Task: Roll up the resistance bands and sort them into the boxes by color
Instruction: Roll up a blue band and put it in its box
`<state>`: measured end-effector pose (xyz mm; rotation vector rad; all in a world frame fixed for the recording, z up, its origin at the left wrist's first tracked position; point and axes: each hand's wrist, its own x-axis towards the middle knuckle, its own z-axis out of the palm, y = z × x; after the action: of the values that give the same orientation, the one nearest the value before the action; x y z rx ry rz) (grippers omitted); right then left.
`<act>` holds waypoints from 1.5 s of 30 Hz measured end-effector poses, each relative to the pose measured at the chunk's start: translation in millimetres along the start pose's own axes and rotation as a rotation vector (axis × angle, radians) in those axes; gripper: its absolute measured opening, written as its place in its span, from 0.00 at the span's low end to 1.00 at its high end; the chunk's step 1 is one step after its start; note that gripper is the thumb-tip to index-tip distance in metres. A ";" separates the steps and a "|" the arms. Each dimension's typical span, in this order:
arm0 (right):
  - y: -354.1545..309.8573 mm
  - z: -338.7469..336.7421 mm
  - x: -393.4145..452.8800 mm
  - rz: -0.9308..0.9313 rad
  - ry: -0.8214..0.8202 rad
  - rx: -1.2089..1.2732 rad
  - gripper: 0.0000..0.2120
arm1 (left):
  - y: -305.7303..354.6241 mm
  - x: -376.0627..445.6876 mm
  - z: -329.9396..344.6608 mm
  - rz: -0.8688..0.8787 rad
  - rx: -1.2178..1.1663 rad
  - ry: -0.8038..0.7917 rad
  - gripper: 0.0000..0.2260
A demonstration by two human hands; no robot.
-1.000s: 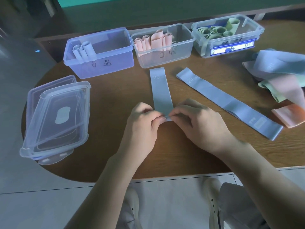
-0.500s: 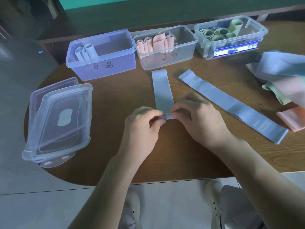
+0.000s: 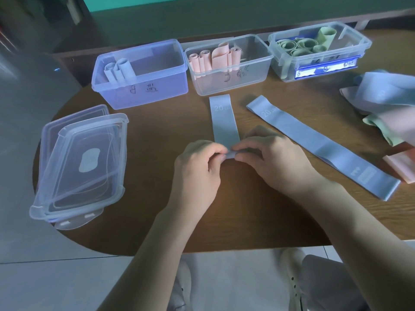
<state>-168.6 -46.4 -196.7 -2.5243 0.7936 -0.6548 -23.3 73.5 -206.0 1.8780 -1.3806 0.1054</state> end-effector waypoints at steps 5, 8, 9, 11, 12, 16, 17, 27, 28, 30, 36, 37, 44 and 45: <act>3.1 6.0 3.3 -0.014 0.068 -0.012 0.09 | 1.1 4.5 -0.6 -0.043 -0.003 -0.019 0.07; 3.3 10.3 3.6 -0.014 0.159 0.072 0.06 | -1.3 11.3 1.5 -0.046 -0.003 -0.019 0.07; 3.4 10.9 4.6 -0.009 0.178 0.100 0.05 | -2.9 14.2 2.4 -0.054 -0.006 -0.018 0.07; 4.4 9.4 7.2 -0.002 0.183 0.131 0.04 | -6.0 19.7 4.5 -0.085 -0.010 -0.023 0.07; 5.4 7.6 8.5 -0.001 0.163 0.135 0.04 | -6.8 21.9 5.7 -0.100 -0.005 -0.026 0.07; 10.1 3.1 12.1 0.037 0.050 0.139 0.09 | -5.2 24.9 8.9 -0.164 -0.014 -0.006 0.05; 11.3 3.0 12.8 0.042 0.046 0.127 0.09 | -4.3 24.6 8.7 -0.173 -0.044 0.007 0.04; 11.4 5.2 19.8 0.047 0.034 -0.057 0.12 | -8.1 25.1 8.9 -0.109 0.045 -0.088 0.12; 11.4 5.6 19.2 0.040 0.030 -0.077 0.13 | -8.6 26.6 9.5 -0.110 0.046 -0.084 0.12; 12.0 8.7 17.6 0.012 0.059 -0.110 0.13 | -9.7 29.1 10.5 -0.120 0.043 -0.071 0.11; 10.1 5.5 14.8 0.041 0.088 0.004 0.08 | -10.4 27.0 9.0 -0.123 0.033 -0.063 0.09; 10.4 4.2 13.3 0.036 0.079 0.006 0.07 | -10.3 24.9 7.5 -0.117 0.033 -0.064 0.09; 4.8 -6.3 -18.5 -0.015 0.019 0.061 0.08 | -0.1 -12.4 -8.8 -0.051 0.012 -0.077 0.08; 3.2 -8.4 -25.9 -0.013 0.003 0.070 0.07 | 2.2 -20.4 -12.0 -0.035 0.006 -0.079 0.08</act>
<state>-193.4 -35.0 -199.6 -2.4676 0.7433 -0.6795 -28.9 96.5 -206.6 1.9291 -1.4007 0.0177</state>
